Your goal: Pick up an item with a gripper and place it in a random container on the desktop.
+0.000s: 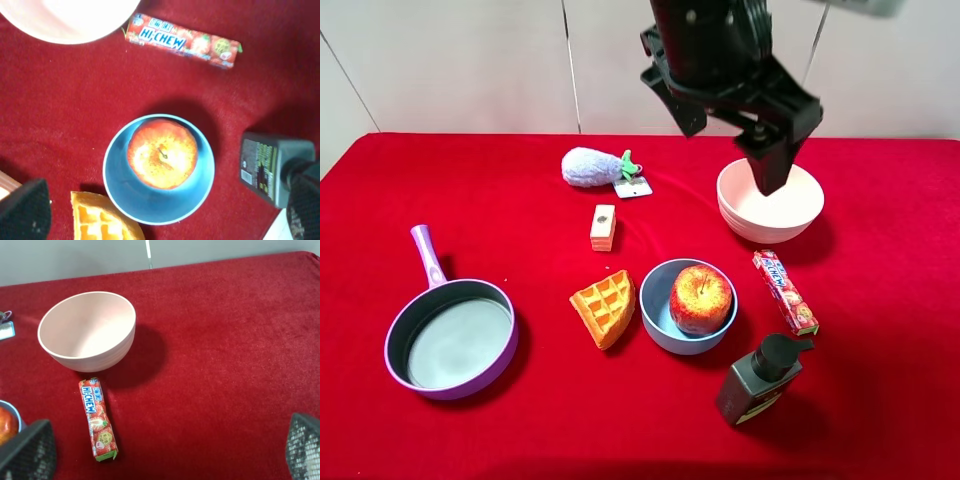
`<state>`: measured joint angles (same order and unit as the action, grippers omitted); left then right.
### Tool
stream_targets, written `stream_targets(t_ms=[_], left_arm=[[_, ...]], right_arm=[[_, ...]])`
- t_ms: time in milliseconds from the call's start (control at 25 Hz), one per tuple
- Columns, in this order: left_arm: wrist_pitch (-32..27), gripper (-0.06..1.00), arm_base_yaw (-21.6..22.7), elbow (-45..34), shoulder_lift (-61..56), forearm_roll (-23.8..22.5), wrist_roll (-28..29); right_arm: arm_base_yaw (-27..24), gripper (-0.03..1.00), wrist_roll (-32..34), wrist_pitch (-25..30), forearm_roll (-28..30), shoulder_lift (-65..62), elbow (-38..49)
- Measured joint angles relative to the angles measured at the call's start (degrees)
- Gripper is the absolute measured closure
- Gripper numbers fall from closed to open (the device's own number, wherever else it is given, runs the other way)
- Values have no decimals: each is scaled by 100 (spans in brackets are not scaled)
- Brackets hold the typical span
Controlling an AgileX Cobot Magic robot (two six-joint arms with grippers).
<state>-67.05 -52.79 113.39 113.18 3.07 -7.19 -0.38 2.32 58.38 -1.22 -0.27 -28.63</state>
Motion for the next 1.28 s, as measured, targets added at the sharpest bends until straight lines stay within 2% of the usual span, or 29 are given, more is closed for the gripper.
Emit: stream_targets(t_ms=[200,480,960,1280], left_arm=[[-5,-4,-11,-358,-480,-162,0],[-5,-5,-5,-1279,-1404,-522,180],[0,-5,-5,-3453,-3273,-679,224],[0,-5,-5,-4745,-4590,-865,577]], right_arm=[[0,28,0,0,0,0,0],[0,28,0,0,0,0,0],[0,28,0,0,0,0,0],[0,28,0,0,0,0,0]])
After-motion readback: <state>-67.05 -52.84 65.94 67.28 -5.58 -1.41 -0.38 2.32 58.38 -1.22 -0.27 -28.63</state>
